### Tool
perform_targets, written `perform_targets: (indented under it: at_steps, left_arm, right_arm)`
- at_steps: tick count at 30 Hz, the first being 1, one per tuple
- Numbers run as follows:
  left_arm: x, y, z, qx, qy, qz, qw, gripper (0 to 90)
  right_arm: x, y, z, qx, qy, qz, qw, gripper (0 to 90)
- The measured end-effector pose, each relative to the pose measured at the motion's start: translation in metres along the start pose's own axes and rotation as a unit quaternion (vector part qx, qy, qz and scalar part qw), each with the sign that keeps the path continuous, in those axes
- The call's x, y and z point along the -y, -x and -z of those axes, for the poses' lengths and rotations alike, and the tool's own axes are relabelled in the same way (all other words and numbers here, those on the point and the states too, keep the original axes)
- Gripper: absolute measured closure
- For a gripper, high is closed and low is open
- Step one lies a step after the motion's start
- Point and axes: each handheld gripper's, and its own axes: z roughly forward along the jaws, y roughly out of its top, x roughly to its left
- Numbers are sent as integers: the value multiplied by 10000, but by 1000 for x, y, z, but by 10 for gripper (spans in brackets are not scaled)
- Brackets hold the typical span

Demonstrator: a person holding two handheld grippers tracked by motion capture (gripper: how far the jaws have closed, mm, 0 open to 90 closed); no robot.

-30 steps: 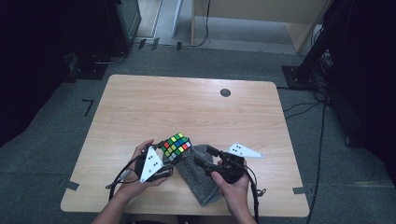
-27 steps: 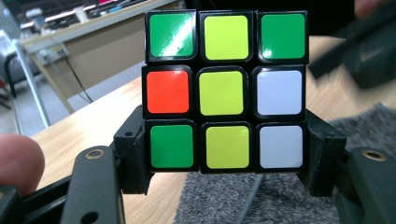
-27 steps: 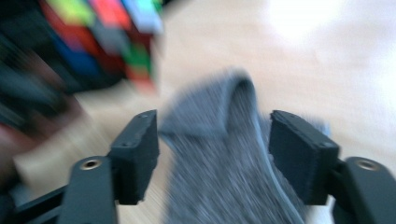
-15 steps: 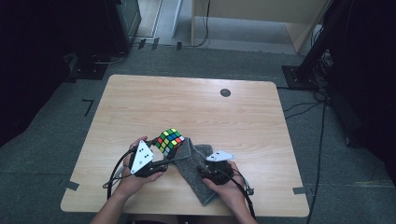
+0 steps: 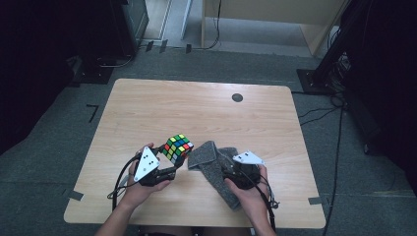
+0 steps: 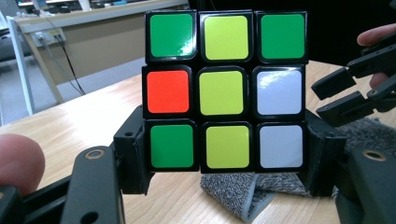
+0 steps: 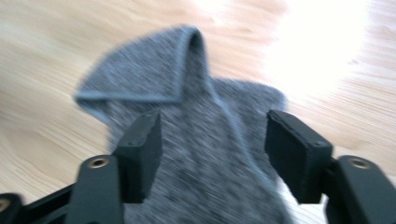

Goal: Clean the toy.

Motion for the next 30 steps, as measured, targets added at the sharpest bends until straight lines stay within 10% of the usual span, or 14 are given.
perform_targets:
  at_steps: [8, 12, 17, 23, 30]
  left_arm:
    - [-2, 2, 1, 24, 10, 53, 10000, 341]
    - [2, -1, 2, 24, -74, 116, 9999, 341]
    - [8, -4, -1, 100, -111, 513, 9986, 340]
    - [9, -2, 0, 101, -133, 577, 9982, 340]
    - [8, -6, 2, 77, -135, 686, 9975, 340]
  right_arm:
    - [24, -25, -44, 69, -509, -502, 9974, 193]
    - [26, -32, -48, 439, -520, 89, 9976, 211]
    - [28, -22, -47, 157, -463, 162, 9987, 229]
    - [33, -11, -43, 83, -257, 232, 9994, 363]
    - [36, -1, -39, 171, -64, 226, 9996, 734]
